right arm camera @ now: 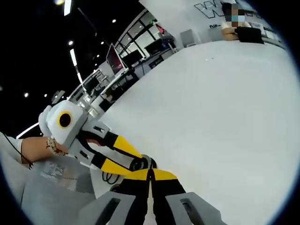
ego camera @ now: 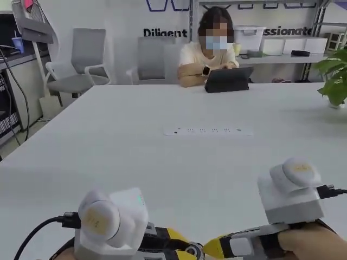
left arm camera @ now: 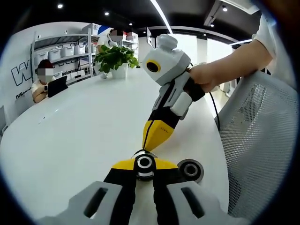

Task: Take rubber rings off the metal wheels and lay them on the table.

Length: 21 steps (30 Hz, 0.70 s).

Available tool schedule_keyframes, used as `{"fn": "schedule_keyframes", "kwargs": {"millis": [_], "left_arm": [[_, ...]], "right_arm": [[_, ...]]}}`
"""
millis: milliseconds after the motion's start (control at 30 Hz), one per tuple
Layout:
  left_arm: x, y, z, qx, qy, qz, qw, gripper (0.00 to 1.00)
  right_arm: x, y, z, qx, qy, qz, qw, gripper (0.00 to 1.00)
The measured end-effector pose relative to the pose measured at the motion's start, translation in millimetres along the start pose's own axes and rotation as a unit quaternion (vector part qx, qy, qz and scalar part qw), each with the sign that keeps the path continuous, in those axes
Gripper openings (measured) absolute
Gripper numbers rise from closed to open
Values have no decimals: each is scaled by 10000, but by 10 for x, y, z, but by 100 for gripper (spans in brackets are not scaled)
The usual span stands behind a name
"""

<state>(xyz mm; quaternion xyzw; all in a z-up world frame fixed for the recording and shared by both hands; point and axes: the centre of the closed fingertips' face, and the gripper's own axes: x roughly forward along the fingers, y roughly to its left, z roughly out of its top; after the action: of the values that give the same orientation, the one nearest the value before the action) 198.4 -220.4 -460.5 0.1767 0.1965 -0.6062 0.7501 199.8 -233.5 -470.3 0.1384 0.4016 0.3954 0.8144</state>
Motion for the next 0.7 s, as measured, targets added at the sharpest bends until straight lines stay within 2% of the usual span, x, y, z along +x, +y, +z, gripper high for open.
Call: {"fn": "schedule_keyframes", "kwargs": {"millis": [100,233,700], "left_arm": [[0,1,-2,1,3,3,10000,8],[-5,6,-5,2,0,12,10000,8],[-9,21,-10,-18,0,28,10000,7]], "right_arm": [[3,23,8,84,-10,42,10000,0],[10,28,21,3,61,-34,10000,0],[24,99,49,-13,91,20,10000,0]]}}
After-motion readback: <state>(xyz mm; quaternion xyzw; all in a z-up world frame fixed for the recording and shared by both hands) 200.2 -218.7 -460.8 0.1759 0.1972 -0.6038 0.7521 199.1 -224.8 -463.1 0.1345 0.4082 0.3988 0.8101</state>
